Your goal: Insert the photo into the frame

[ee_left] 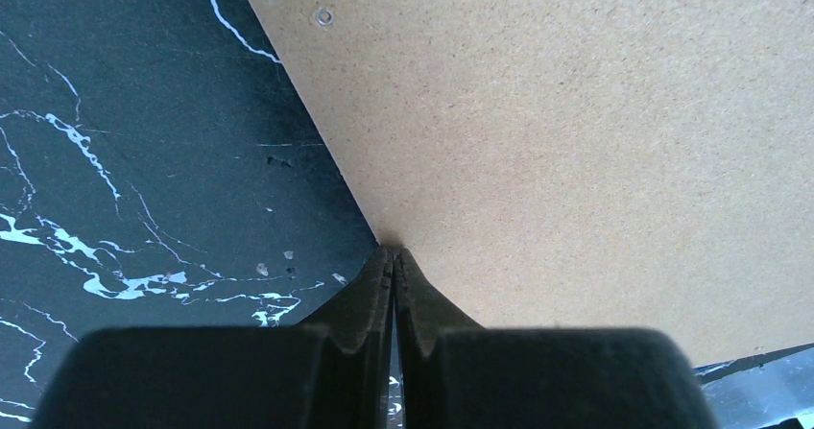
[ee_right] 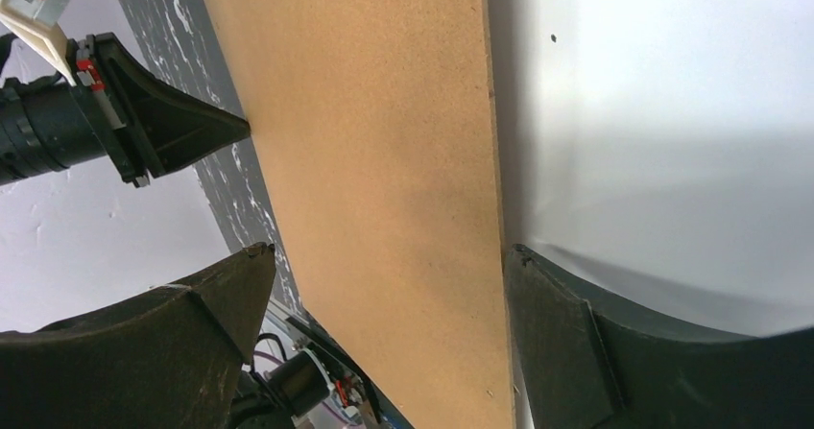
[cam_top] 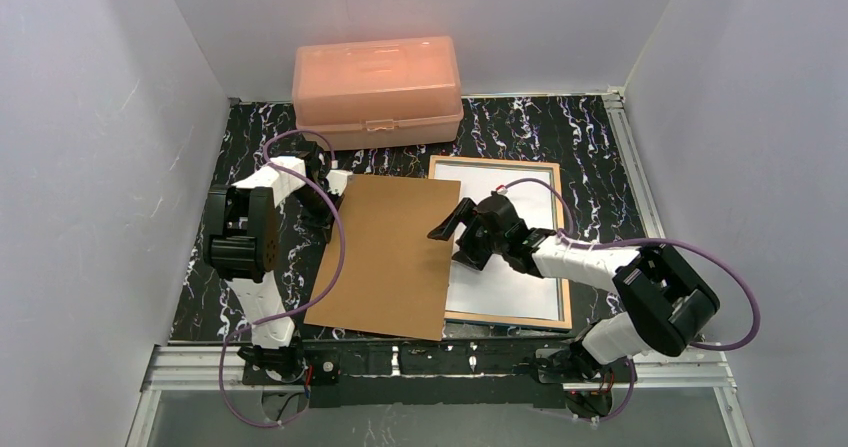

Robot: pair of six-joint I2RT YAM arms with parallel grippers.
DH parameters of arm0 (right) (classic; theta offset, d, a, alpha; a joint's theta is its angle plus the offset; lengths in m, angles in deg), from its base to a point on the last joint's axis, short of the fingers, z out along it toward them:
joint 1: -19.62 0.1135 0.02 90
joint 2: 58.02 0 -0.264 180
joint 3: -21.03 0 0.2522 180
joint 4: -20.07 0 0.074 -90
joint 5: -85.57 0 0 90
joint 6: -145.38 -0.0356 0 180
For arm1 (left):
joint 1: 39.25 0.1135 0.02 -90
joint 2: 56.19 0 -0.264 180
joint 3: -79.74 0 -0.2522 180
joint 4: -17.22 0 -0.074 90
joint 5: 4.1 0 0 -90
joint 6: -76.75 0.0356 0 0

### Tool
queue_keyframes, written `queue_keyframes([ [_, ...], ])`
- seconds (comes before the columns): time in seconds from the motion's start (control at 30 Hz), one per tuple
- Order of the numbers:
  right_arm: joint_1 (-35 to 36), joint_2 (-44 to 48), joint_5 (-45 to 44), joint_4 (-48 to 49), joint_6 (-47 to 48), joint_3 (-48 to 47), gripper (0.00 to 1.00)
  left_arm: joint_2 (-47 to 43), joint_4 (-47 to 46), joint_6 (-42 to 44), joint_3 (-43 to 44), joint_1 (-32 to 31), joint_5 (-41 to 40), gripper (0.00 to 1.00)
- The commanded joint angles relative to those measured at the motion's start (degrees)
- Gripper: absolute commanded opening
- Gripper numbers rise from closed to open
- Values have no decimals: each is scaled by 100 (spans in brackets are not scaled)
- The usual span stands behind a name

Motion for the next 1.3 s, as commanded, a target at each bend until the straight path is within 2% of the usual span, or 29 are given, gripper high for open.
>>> queue_keyframes([
  [0.0, -6, -52, 97, 102, 380, -136, 96, 262, 31, -28, -271, -116, 117, 0],
  [0.33, -6, -221, 98, -106, 708, -254, 93, 238, 62, -26, -211, -112, 178, 0],
  [0.83, -6, -464, 427, 616, 446, -230, 81, 187, 84, -21, -210, -107, 221, 0],
  [1.0, -6, -617, 618, 973, 298, -238, 74, 185, 90, -11, -210, -107, 286, 0],
  [1.17, -6, -627, 979, 1882, -7, -124, 66, 181, 117, 13, -202, -108, 362, 0],
  [1.27, -4, -517, 1113, 1911, 52, -216, 57, 147, 140, 30, -180, -110, 441, 0],
])
